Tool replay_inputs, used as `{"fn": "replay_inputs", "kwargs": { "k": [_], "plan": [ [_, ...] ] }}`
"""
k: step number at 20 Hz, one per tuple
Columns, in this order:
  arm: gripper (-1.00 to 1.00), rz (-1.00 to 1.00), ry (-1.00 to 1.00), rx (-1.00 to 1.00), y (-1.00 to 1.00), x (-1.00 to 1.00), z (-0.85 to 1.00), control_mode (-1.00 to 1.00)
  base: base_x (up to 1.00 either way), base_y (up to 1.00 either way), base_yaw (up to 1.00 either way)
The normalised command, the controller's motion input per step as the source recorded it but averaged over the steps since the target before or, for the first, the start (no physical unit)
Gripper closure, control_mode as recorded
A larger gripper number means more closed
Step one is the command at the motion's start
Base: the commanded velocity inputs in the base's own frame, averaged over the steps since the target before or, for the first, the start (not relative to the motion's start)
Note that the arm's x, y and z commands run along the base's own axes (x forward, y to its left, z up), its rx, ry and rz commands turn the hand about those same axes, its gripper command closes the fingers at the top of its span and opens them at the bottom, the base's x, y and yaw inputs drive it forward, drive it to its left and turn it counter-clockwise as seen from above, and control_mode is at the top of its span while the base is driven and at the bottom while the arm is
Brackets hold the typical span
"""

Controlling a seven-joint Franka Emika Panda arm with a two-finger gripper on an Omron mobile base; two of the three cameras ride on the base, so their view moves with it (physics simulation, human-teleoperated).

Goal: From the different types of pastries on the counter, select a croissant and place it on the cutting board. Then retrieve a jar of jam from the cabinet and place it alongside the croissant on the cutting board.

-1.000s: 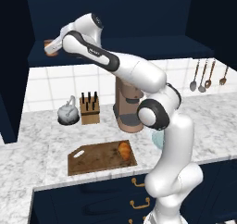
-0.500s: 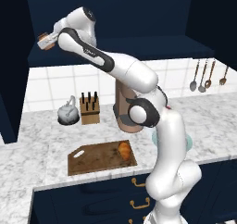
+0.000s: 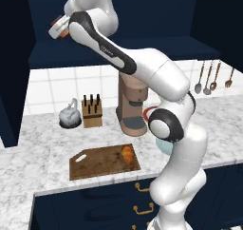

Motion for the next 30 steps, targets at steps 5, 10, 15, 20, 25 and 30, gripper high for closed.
{"fn": "replay_inputs", "kwargs": {
  "k": [5,10,15,20,25,30],
  "plan": [
    [1.0,-0.02,-0.51,0.24,-0.46,-1.0,-0.69,-1.0,0.0,0.0,0.0],
    [1.0,0.0,-0.31,0.38,-0.63,-1.0,-0.4,-1.0,0.0,0.0,0.0],
    [1.0,-0.08,0.0,0.36,-0.77,-0.87,0.05,-1.0,0.0,0.0,0.0],
    [1.0,-0.11,0.0,0.25,-0.56,-0.98,-0.22,-1.0,0.0,0.0,0.0],
    [1.0,-0.27,0.0,0.21,-0.16,-1.0,-0.89,-1.0,0.0,0.0,0.0],
    [1.0,-0.4,0.01,0.2,-0.08,-0.8,-0.67,-1.0,0.0,0.0,0.0]
  ]
}}
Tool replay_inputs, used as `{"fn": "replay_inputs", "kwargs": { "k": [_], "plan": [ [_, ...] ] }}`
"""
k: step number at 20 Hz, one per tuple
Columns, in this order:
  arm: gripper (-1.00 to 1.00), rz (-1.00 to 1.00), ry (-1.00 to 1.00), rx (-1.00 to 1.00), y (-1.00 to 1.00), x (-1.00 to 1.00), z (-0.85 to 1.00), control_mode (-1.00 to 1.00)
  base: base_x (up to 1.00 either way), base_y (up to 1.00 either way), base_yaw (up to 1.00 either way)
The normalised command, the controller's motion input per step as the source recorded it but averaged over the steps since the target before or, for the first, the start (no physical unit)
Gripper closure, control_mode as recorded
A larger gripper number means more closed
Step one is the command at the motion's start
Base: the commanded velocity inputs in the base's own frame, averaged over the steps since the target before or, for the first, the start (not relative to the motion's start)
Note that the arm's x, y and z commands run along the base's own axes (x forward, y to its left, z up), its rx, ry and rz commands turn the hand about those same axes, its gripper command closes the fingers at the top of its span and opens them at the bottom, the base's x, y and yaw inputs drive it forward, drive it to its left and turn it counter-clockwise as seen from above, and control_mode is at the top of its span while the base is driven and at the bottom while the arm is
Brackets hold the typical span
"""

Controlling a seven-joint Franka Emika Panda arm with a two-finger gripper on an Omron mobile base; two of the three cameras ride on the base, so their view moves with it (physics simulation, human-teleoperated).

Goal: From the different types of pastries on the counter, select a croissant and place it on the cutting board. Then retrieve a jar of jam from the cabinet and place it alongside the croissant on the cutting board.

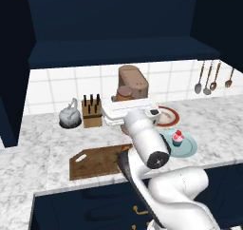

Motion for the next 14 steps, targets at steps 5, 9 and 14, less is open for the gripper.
{"fn": "replay_inputs", "kwargs": {
  "k": [5,9,14],
  "plan": [
    [1.0,-0.4,0.12,0.2,-0.02,-0.51,-0.44,-1.0,0.0,0.0,0.0],
    [1.0,-0.42,0.01,0.12,0.0,-0.6,-0.38,-1.0,0.0,0.0,0.0],
    [1.0,-0.46,0.01,0.11,0.0,-0.45,-0.41,-1.0,0.0,0.0,0.0]
  ]
}}
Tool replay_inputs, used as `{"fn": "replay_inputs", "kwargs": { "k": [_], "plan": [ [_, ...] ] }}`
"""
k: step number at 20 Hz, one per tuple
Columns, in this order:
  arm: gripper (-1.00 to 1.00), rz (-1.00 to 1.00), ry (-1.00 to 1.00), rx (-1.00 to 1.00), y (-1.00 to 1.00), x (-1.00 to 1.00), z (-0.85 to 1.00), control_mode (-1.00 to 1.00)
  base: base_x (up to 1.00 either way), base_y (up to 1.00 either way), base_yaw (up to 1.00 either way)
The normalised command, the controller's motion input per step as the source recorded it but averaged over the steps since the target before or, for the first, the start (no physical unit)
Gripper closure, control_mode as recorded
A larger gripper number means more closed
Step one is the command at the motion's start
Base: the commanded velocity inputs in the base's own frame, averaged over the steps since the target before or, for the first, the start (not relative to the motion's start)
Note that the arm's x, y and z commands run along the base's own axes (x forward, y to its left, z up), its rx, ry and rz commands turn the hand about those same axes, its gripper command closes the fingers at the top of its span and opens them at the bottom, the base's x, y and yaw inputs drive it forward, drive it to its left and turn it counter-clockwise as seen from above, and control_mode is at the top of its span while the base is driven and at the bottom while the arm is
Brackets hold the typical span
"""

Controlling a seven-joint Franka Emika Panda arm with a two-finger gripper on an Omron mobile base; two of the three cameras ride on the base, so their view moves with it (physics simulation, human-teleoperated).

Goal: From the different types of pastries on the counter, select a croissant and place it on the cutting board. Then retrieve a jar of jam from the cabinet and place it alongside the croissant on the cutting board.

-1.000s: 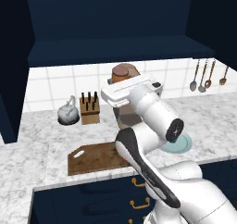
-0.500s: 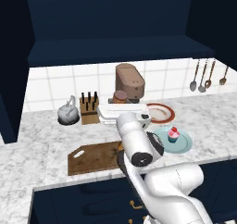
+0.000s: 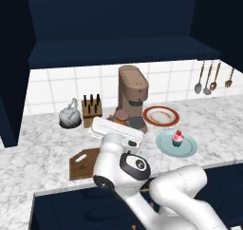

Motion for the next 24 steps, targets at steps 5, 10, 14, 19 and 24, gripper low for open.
{"fn": "replay_inputs", "kwargs": {
  "k": [5,10,14,19,24],
  "plan": [
    [1.0,-0.47,0.03,0.07,0.0,-0.12,-0.62,-1.0,0.0,0.0,0.0],
    [1.0,-0.4,0.0,0.0,0.0,0.0,-0.49,-1.0,0.0,0.0,0.0],
    [1.0,-0.2,0.1,-0.03,0.18,0.03,-0.45,-1.0,0.0,0.0,0.0],
    [1.0,-0.03,0.15,-0.06,0.27,0.32,-0.31,-1.0,0.0,0.0,0.0],
    [1.0,-0.08,0.27,0.0,0.02,0.44,-0.34,-1.0,0.0,0.0,0.0]
  ]
}}
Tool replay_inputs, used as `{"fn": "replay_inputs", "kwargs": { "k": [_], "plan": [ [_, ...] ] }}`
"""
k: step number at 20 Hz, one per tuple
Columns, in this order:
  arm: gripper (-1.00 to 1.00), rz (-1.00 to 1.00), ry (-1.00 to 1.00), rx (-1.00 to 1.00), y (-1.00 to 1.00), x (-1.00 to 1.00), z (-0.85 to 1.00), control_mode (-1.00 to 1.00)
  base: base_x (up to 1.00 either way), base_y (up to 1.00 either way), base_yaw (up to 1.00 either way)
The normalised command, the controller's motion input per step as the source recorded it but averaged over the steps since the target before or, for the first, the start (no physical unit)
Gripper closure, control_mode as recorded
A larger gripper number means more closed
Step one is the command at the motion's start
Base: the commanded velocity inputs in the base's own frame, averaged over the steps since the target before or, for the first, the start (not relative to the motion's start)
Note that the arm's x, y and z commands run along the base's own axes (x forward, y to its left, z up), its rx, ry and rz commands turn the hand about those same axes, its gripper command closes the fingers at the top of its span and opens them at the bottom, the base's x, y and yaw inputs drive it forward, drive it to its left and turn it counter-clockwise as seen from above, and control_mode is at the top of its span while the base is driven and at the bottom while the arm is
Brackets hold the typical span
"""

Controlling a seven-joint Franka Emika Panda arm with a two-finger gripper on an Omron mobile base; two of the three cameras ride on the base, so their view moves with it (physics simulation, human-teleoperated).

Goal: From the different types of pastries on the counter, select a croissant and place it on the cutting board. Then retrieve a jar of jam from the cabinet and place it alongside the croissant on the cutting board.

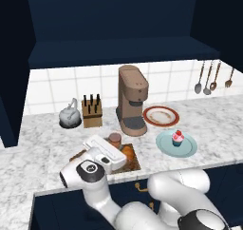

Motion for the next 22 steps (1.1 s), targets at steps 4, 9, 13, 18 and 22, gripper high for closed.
{"fn": "replay_inputs", "kwargs": {
  "k": [4,9,13,18,22],
  "plan": [
    [1.0,-0.09,0.07,0.0,0.16,0.3,-0.78,-1.0,0.0,0.0,0.0],
    [1.0,-0.08,-0.13,0.0,0.21,0.2,-0.65,-1.0,0.0,0.0,0.0],
    [1.0,-0.07,-0.02,0.0,0.17,0.37,-0.17,-1.0,0.0,0.0,0.0],
    [1.0,-0.01,0.0,0.0,0.07,0.37,-0.16,-1.0,0.0,0.0,0.0],
    [1.0,0.0,0.0,0.0,0.04,0.37,-0.37,-1.0,0.0,0.0,0.0]
  ]
}}
